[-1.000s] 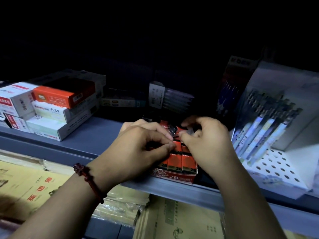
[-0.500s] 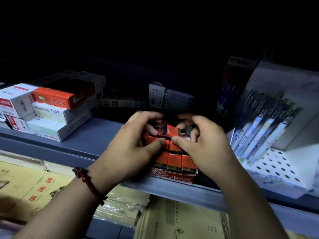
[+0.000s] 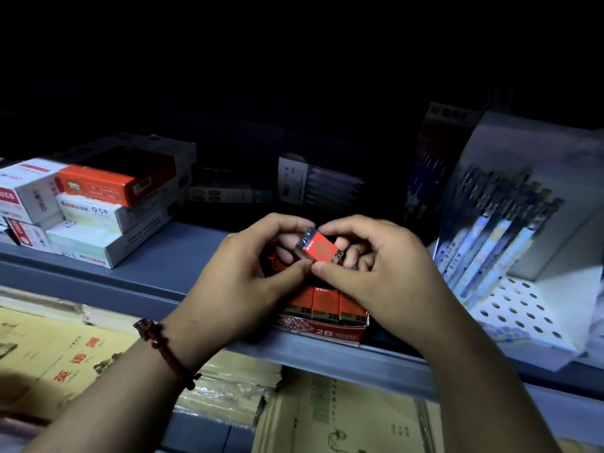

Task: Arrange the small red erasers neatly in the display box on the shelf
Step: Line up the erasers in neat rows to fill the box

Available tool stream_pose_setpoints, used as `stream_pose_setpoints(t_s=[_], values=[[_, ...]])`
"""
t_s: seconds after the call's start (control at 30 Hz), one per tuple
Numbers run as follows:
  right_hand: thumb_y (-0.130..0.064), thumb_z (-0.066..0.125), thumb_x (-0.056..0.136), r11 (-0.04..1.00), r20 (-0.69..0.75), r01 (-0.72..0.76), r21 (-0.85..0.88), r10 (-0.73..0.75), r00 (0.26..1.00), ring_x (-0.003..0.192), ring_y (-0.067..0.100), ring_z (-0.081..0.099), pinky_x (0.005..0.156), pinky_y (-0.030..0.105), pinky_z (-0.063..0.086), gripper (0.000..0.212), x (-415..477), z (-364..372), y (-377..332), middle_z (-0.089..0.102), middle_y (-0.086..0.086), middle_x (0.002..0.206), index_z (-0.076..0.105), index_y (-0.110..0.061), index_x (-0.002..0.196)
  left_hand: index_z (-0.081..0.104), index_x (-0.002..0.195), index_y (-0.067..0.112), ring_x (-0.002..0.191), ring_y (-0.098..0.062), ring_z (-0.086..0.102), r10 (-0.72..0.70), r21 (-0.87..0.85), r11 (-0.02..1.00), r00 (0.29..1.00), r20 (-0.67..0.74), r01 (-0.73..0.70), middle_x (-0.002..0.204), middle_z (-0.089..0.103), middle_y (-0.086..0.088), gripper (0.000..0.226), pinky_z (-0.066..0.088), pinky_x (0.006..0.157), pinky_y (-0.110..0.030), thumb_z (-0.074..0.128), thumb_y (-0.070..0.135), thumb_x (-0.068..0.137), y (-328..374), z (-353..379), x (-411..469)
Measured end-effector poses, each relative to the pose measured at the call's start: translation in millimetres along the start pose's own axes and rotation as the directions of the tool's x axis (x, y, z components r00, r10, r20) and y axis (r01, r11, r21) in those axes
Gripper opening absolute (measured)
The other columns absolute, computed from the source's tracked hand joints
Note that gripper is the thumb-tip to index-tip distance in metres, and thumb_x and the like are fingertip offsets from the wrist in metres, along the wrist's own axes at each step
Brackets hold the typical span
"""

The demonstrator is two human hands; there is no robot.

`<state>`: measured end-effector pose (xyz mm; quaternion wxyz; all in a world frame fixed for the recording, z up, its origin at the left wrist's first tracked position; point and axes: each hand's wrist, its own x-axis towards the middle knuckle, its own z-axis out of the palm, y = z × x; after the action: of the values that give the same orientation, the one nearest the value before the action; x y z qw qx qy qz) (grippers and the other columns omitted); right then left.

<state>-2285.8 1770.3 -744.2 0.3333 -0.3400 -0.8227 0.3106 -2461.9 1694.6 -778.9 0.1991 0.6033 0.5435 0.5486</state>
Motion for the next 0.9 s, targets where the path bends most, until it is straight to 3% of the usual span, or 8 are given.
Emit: stream_pose_setpoints(t_s=[0.13,0.2,0.33,0.43,0.5,0.6,0.73,0.9], values=[[-0.027,0.085,0.079,0.994,0.042,-0.02,0.111,0.015,0.999,0.063,0.009,0.051,0.06,0.033,0.048,0.029,-1,4,-3,0.059,-0.001,0.083,0.071,-0.034,0.103,0.066,0.131,0.029,0.094,-0.013,0.071,0.001,0.014,1.0,1.0,0.011,-0.001,0.097,0.076,0.005,0.042,0.056,0.09,-0.03,0.074,0.021,0.091,1,-1,-2],[-0.028,0.085,0.079,0.982,0.042,-0.051,0.182,0.044,0.998,0.061,0.014,0.05,0.058,0.039,0.049,0.026,0,7,-2,0.063,0.012,0.081,0.069,-0.03,0.099,0.069,0.13,0.033,0.099,-0.01,0.068,0.008,0.053,0.999,1.0,0.004,-0.009,0.101,0.076,0.009,0.039,0.054,0.091,-0.027,0.074,0.026,0.092,1,-2,-2],[-0.024,0.088,0.076,0.957,0.016,-0.089,0.276,0.088,0.996,0.072,0.04,0.066,0.068,0.058,0.057,0.029,0,7,-4,0.07,0.016,0.09,0.066,-0.023,0.096,0.069,0.13,0.031,0.102,-0.011,0.067,0.059,0.098,0.993,0.998,-0.006,-0.058,0.103,0.072,0.013,0.04,0.05,0.091,-0.019,0.073,0.027,0.09,1,-2,0],[-0.025,0.09,0.074,0.929,-0.068,-0.149,0.339,0.182,0.981,0.065,0.032,0.068,0.058,0.044,0.054,0.041,3,1,-4,0.071,0.013,0.082,0.06,-0.019,0.103,0.068,0.128,0.029,0.103,-0.015,0.066,0.053,0.079,0.996,0.999,-0.012,-0.052,0.105,0.07,0.011,0.046,0.051,0.094,-0.023,0.073,0.01,0.086,-1,-2,1],[-0.029,0.086,0.079,0.944,-0.121,-0.179,0.276,0.219,0.968,0.06,0.021,0.068,0.058,0.038,0.05,0.037,4,-4,-3,0.069,0.004,0.07,0.06,-0.024,0.104,0.067,0.123,0.03,0.104,-0.012,0.066,0.018,0.045,0.999,1.0,-0.022,-0.017,0.106,0.071,0.013,0.048,0.051,0.094,-0.02,0.066,0.007,0.081,-1,-3,0],[-0.027,0.071,0.094,0.971,-0.139,-0.194,0.137,0.212,0.967,0.056,0.014,0.065,0.062,0.043,0.053,0.007,4,-11,-4,0.073,0.003,0.067,0.068,-0.02,0.096,0.068,0.117,0.031,0.105,-0.009,0.066,0.015,0.036,0.999,0.999,-0.045,-0.014,0.105,0.071,0.014,0.052,0.05,0.093,-0.016,0.06,-0.002,0.079,1,-1,-2],[-0.024,0.061,0.1,0.965,-0.061,-0.222,-0.136,0.216,0.974,0.072,0.017,0.069,0.071,0.037,0.054,0.012,2,-17,-4,0.072,0.005,0.077,0.07,-0.017,0.097,0.067,0.115,0.027,0.109,-0.001,0.064,0.02,0.057,0.998,0.994,-0.107,-0.014,0.112,0.069,0.012,0.056,0.044,0.093,-0.009,0.058,-0.014,0.079,2,-2,-2],[-0.024,0.06,0.099,0.944,-0.04,-0.22,-0.246,0.216,0.975,0.066,0.022,0.06,0.061,0.036,0.048,0.013,2,-16,-2,0.066,0.009,0.081,0.063,-0.011,0.097,0.067,0.109,0.023,0.102,-0.004,0.066,-0.041,-0.042,0.999,0.977,-0.209,0.032,0.113,0.069,-0.001,0.047,0.047,0.089,-0.013,0.053,-0.012,0.082,1,-5,-1]])
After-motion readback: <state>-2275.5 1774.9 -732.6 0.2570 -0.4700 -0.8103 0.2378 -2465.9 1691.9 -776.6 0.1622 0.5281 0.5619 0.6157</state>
